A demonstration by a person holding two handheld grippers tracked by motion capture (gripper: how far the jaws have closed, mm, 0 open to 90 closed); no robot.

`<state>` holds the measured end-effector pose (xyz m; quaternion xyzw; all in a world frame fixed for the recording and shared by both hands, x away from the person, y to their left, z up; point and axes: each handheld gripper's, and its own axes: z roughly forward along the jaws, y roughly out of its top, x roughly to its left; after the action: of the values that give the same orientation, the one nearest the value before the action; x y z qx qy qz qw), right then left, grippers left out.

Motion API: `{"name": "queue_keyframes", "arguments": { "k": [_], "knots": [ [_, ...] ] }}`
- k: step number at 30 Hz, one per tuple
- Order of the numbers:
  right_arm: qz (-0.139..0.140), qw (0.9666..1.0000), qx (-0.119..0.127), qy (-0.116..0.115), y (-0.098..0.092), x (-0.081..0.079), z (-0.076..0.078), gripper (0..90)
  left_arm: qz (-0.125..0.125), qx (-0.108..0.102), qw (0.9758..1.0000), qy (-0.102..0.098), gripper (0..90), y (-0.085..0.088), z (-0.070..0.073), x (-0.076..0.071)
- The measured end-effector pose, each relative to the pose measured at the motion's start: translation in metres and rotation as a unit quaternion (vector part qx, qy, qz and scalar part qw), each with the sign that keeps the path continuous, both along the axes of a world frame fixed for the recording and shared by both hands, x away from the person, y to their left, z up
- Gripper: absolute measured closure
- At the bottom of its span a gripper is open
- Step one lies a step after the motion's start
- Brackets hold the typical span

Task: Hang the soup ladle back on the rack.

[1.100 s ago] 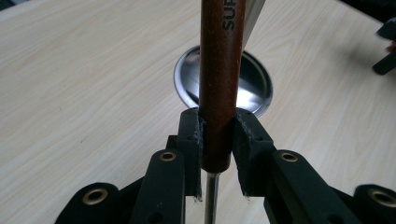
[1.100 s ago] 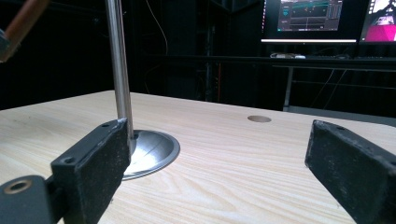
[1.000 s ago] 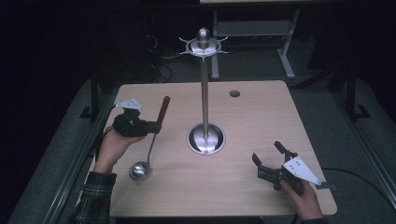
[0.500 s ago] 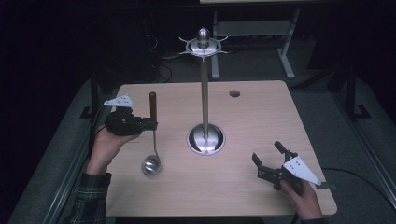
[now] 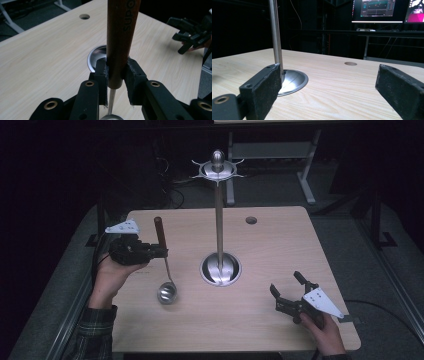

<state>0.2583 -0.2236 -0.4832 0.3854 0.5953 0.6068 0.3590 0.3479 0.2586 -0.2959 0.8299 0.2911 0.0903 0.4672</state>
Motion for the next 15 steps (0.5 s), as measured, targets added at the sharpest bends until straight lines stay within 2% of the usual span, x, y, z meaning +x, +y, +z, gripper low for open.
{"name": "queue_keyframes", "arguments": {
  "k": [4, 8, 15],
  "knots": [
    [0.000, 1.0000, 0.000, 0.000, 0.000, 0.000, 0.000, 6.3, -0.005, -0.015, 0.9998, -0.008, 73.5, -0.002, 0.006, -0.002],
    [0.000, 1.0000, 0.001, 0.001, 0.000, 0.000, 0.000, 6.3, -0.013, -0.019, 0.9995, -0.021, 73.5, -0.004, 0.011, -0.001],
    [0.000, 1.0000, 0.002, 0.002, 0.000, 0.000, 0.000, 6.3, -0.023, -0.035, 0.9987, -0.028, 73.5, -0.005, 0.020, 0.003]
  ]
}}
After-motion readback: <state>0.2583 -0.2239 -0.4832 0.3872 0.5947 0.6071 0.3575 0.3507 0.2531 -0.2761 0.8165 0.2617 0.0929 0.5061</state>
